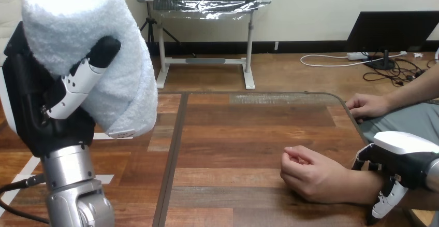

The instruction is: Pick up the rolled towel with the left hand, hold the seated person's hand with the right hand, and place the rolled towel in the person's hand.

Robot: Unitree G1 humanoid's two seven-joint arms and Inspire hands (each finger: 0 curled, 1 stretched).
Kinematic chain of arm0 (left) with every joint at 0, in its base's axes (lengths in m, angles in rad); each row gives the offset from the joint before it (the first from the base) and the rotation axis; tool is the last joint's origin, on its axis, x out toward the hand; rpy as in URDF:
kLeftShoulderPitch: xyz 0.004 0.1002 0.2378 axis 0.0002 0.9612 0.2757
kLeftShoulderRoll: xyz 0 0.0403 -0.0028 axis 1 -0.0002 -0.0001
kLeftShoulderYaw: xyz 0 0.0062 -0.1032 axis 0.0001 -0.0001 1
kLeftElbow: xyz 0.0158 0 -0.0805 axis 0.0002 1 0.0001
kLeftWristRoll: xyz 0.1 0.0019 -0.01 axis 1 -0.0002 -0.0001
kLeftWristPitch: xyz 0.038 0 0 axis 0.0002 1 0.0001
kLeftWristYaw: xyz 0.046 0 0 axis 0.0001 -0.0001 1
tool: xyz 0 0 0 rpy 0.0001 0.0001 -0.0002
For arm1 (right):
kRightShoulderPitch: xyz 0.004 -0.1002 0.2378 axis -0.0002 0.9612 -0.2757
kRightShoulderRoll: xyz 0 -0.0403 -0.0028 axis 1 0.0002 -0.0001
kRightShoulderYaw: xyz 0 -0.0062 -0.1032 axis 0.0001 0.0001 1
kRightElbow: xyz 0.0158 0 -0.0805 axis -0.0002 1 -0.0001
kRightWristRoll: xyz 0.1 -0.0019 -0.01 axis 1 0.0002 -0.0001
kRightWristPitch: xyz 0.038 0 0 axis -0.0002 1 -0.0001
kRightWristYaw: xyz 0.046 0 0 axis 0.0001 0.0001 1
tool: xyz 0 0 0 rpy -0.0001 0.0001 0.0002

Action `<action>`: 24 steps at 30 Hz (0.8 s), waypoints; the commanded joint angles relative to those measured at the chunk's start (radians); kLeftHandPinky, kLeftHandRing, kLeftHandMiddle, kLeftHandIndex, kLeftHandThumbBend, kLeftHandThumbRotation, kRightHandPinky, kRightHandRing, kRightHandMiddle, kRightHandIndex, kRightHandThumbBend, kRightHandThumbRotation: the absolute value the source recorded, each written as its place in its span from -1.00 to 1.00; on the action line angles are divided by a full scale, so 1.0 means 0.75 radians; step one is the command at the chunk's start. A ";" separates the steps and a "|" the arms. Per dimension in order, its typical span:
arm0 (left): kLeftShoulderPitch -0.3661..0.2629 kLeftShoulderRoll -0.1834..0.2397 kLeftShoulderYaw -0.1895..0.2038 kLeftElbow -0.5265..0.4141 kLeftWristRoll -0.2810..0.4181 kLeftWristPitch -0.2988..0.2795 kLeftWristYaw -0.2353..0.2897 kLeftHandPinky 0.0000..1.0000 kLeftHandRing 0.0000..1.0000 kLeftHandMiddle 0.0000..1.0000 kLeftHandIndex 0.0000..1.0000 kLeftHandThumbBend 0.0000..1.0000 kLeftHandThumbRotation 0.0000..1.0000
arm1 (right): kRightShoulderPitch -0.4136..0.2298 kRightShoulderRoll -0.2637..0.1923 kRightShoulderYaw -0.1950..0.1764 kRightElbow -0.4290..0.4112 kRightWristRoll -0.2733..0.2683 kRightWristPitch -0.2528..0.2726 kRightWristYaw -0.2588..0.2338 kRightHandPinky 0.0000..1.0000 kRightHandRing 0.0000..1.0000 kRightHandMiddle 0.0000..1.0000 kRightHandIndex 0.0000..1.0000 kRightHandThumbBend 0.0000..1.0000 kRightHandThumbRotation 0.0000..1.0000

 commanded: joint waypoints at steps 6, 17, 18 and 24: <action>-0.045 -0.013 -0.002 -0.061 -0.005 -0.009 -0.013 -0.62 -0.48 -0.34 -0.25 0.09 -1.00 | -0.006 -0.001 0.049 0.073 -0.001 0.039 0.006 -0.69 -0.54 -0.32 0.16 1.00 -0.98; -0.049 -0.013 -0.001 -0.058 0.009 -0.012 -0.006 -0.62 -0.49 -0.35 -0.25 0.08 -1.00 | -0.004 0.003 0.076 0.083 -0.010 0.036 -0.040 -0.76 -0.60 -0.38 0.04 0.92 -1.00; -0.050 -0.013 -0.001 -0.056 0.009 -0.012 -0.007 -0.62 -0.49 -0.35 -0.25 0.08 -1.00 | -0.002 0.005 0.077 0.083 -0.009 0.037 -0.046 -0.76 -0.60 -0.38 0.04 0.91 -1.00; -0.054 -0.013 0.002 -0.045 0.030 -0.018 0.000 -0.63 -0.49 -0.35 -0.25 0.08 -1.00 | 0.006 0.014 0.072 0.094 0.008 0.011 -0.086 -0.73 -0.56 -0.35 -0.01 0.88 -1.00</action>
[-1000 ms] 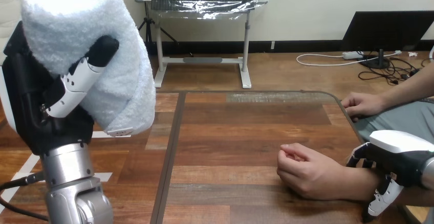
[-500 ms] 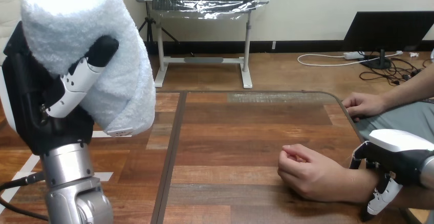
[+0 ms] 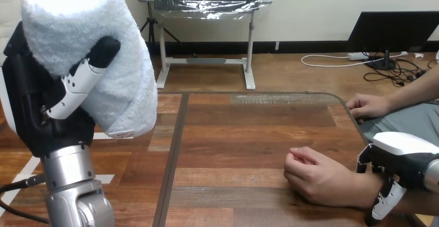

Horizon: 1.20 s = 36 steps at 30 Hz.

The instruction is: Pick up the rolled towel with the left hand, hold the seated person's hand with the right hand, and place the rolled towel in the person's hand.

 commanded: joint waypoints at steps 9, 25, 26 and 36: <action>-0.056 -0.015 -0.001 -0.033 0.027 -0.011 -0.001 -0.63 -0.49 -0.35 -0.25 0.11 -1.00 | 0.022 0.017 0.026 0.066 0.029 -0.029 -0.044 -0.68 -0.52 -0.30 -0.08 0.85 -1.00; -0.080 -0.015 0.001 0.042 0.057 -0.027 -0.001 -0.61 -0.47 -0.34 -0.24 0.09 -1.00 | 0.032 0.016 -0.007 0.034 0.077 -0.066 -0.070 -0.68 -0.52 -0.30 -0.10 0.81 -1.00; -0.082 -0.015 0.002 0.048 0.058 -0.028 -0.002 -0.61 -0.47 -0.34 -0.24 0.09 -1.00 | 0.032 0.017 -0.009 0.034 0.080 -0.070 -0.073 -0.67 -0.51 -0.30 -0.11 0.82 -1.00; -0.127 -0.019 0.000 0.173 0.067 -0.056 -0.019 -0.57 -0.44 -0.31 -0.23 0.11 -1.00 | 0.029 0.009 -0.035 -0.025 0.115 -0.040 -0.046 -0.61 -0.46 -0.26 -0.11 0.79 -0.99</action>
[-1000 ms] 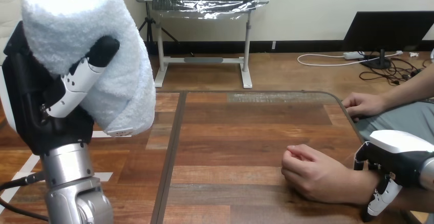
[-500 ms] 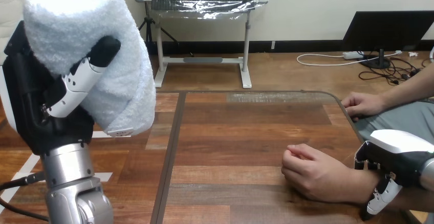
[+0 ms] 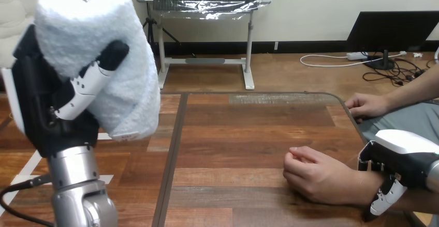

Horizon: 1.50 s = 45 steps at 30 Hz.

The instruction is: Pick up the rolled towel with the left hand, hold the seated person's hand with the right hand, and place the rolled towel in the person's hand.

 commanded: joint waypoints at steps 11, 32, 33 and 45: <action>-0.141 -0.012 -0.014 0.163 0.035 -0.046 -0.039 -0.53 -0.41 -0.27 -0.21 0.17 -1.00 | 0.006 0.008 -0.044 -0.100 0.081 0.052 0.022 -0.62 -0.48 -0.29 -0.09 0.78 -0.96; -0.262 -0.036 -0.026 0.380 0.078 -0.101 -0.063 -0.51 -0.40 -0.27 -0.20 0.23 -1.00 | -0.012 -0.021 -0.099 -0.189 0.143 0.057 0.028 -0.62 -0.48 -0.28 -0.08 0.78 -0.93; -0.271 -0.039 -0.027 0.390 0.079 -0.099 -0.061 -0.51 -0.41 -0.27 -0.20 0.23 -1.00 | -0.013 -0.023 -0.102 -0.195 0.148 0.060 0.030 -0.61 -0.48 -0.28 -0.08 0.78 -0.94; -0.344 -0.055 -0.039 0.483 0.091 -0.111 -0.060 -0.52 -0.42 -0.29 -0.22 0.18 -1.00 | -0.027 -0.029 -0.124 -0.235 0.165 0.082 0.034 -0.45 -0.31 -0.15 -0.04 0.77 -0.89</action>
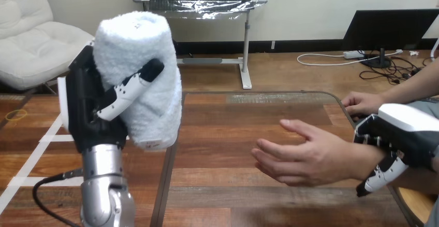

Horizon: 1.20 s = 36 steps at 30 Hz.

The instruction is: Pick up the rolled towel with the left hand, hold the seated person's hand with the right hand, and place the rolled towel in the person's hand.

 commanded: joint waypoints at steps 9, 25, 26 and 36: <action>-0.233 -0.058 -0.031 0.138 0.067 -0.108 0.000 -0.53 -0.42 -0.31 -0.24 0.20 -1.00 | -0.055 0.000 -0.032 -0.033 0.042 0.011 0.004 -0.35 -0.22 -0.09 -0.02 0.77 -0.89; -0.370 -0.086 -0.009 0.375 0.043 -0.186 -0.025 -0.53 -0.42 -0.30 -0.25 0.09 -1.00 | -0.071 0.009 -0.045 -0.034 0.077 -0.036 -0.001 -0.32 -0.23 -0.10 -0.02 0.80 -0.87; -0.378 -0.088 -0.006 0.389 0.041 -0.193 -0.028 -0.53 -0.41 -0.30 -0.25 0.09 -1.00 | -0.072 0.010 -0.044 -0.035 0.075 -0.033 -0.001 -0.32 -0.23 -0.10 -0.02 0.80 -0.87; -0.485 -0.112 0.024 0.608 -0.005 -0.254 -0.089 -0.50 -0.37 -0.26 -0.22 0.18 -1.00 | -0.085 0.030 -0.035 -0.075 0.078 -0.010 0.007 -0.33 -0.23 -0.11 -0.02 0.81 -0.78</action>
